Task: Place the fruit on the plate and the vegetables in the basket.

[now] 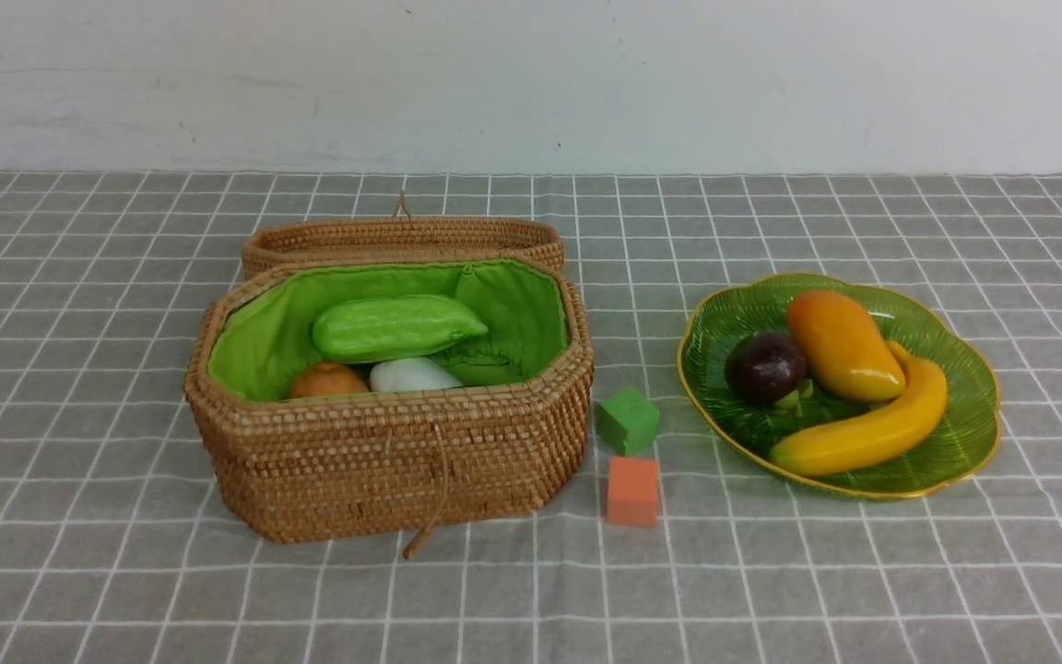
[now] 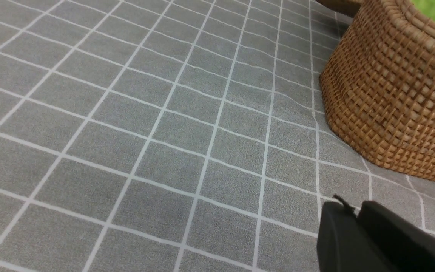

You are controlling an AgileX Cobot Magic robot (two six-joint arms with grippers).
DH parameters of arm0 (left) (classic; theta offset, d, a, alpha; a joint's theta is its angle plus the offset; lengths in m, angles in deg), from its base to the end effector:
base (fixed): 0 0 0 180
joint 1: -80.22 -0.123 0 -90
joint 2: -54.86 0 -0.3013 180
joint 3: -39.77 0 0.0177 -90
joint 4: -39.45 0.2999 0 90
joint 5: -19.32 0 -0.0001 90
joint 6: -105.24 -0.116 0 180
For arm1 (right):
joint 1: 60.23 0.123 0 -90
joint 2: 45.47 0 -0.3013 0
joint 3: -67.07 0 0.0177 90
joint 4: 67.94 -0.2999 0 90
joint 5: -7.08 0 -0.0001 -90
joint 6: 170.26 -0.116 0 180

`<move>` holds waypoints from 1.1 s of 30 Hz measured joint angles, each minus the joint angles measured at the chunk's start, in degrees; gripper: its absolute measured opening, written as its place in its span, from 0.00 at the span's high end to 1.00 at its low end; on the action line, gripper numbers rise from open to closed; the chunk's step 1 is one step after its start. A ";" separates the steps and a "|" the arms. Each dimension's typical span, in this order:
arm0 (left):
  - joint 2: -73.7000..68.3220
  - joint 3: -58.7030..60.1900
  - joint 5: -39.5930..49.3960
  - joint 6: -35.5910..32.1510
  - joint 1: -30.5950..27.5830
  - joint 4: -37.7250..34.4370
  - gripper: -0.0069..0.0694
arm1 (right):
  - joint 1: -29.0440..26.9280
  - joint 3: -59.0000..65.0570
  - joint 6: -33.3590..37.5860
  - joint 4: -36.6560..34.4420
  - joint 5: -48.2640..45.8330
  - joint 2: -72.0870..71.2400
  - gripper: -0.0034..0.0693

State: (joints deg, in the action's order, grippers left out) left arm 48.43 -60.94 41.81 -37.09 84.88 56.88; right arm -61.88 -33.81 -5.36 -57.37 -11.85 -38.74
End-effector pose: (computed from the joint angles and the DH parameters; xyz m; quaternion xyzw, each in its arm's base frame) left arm 0.1091 0.0045 0.1625 -0.1513 0.7903 -0.0889 0.5870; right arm 0.1105 -0.0101 0.1686 0.0646 0.7878 -0.0052 0.6125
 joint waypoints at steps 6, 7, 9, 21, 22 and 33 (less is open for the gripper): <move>0.00 0.00 0.00 0.00 0.00 0.05 0.81 | 0.00 0.00 0.00 0.00 0.00 0.00 0.62; 0.00 0.00 0.00 0.00 0.00 0.05 0.81 | 0.00 0.00 0.00 0.00 0.00 0.00 0.62; 0.00 0.00 0.00 0.00 0.00 0.05 0.81 | 0.00 0.00 0.00 0.00 0.00 0.00 0.62; 0.00 0.00 0.00 -0.01 0.00 0.10 0.79 | 0.00 0.00 0.00 0.00 0.00 0.00 0.62; 0.00 0.00 0.00 -0.01 0.00 0.10 0.79 | 0.00 0.00 0.00 0.00 0.00 0.00 0.62; 0.00 0.00 0.00 -0.01 0.00 0.10 0.78 | 0.00 0.00 0.00 0.00 0.00 0.00 0.62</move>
State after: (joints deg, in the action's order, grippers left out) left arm 48.43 -60.94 41.81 -37.10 84.88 56.98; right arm -61.88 -33.81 -5.36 -57.37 -11.85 -38.74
